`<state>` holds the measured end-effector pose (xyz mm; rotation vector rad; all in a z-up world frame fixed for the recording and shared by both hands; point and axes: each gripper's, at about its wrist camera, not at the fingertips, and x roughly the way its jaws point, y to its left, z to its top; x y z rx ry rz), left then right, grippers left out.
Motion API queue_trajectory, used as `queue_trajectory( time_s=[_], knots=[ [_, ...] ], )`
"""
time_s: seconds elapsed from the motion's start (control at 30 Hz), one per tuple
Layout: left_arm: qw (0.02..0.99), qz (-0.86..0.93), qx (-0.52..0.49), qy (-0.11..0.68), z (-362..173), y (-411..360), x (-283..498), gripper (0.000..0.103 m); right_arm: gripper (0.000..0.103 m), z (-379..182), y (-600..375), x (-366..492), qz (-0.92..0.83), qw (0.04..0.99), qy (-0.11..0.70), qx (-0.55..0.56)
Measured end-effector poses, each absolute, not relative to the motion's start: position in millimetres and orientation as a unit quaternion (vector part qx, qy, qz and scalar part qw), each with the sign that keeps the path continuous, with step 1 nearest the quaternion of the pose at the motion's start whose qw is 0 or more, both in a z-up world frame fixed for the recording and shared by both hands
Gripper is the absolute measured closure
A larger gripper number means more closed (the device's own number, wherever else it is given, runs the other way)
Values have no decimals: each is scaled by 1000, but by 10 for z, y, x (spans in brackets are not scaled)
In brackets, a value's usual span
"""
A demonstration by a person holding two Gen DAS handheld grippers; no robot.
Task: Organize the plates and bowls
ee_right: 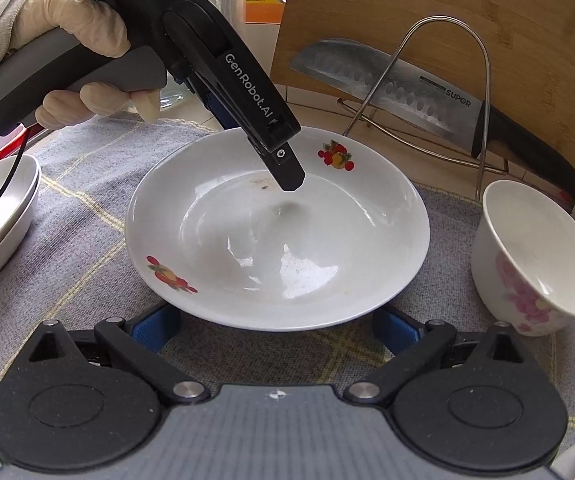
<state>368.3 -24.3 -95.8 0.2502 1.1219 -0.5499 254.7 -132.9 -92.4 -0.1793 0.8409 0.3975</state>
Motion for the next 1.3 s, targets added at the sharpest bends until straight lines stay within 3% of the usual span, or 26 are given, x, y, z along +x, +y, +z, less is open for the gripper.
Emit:
queue_trajectory(
  time_s=[1.3],
  knots=[
    [770,-306,143,541,-999,-364,3820,31,0,-913,-1418,2640,227,880,403,-103]
  ],
)
